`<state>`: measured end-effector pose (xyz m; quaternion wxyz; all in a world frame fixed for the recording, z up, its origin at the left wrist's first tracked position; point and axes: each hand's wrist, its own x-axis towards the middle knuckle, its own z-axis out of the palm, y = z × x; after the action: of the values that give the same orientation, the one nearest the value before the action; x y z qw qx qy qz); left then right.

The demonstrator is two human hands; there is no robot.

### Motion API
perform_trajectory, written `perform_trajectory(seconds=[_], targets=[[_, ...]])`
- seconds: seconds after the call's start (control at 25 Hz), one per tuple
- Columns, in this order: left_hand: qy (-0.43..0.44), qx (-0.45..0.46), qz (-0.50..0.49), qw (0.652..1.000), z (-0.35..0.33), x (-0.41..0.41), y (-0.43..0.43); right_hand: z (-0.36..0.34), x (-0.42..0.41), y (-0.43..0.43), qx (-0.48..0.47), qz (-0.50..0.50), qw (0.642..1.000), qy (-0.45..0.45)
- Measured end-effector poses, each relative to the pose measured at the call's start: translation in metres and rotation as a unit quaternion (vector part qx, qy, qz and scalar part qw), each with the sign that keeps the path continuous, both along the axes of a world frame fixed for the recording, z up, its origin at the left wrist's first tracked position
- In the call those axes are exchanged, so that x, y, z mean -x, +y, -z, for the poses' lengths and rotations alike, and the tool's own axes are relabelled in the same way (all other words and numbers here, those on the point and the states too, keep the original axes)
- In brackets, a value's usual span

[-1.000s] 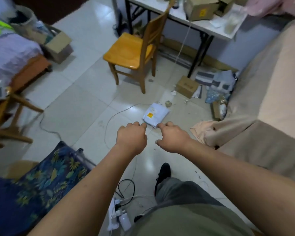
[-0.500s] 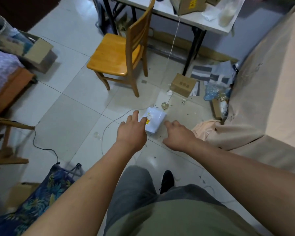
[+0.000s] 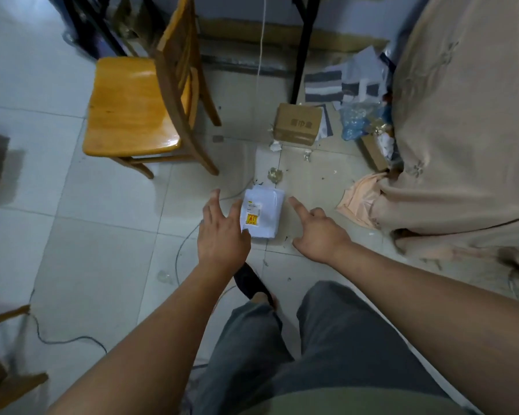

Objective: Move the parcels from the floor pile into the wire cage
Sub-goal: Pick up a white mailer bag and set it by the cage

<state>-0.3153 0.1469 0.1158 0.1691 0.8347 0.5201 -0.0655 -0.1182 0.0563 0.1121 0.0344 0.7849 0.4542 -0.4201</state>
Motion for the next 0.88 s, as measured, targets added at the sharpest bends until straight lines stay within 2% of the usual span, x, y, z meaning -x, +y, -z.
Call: perform_trajectory(seconds=[0.2,0.36,0.56,0.76,0.88], targets=[[0.0,0.046,0.077,0.996,0.124,-0.004,0.061,0.124,0.006,0.046,-0.019,0.103,0.994,0.018],[-0.007,0.074,0.082,0.994,0.234,-0.008,0.087,0.24,0.005,0.072,-0.021,0.147,0.989,0.015],[0.002,0.1,0.087,0.991,0.404,-0.006,0.107,0.411,0.008,0.096,0.029,0.128,0.991,0.007],[0.011,0.139,0.065,0.988,0.535,-0.005,0.116,0.548,0.01,0.099,0.046,0.109,0.993,0.012],[0.025,0.182,0.049,0.982,0.593,-0.008,0.12,0.606,0.001,0.1,0.042,0.117,0.992,0.027]])
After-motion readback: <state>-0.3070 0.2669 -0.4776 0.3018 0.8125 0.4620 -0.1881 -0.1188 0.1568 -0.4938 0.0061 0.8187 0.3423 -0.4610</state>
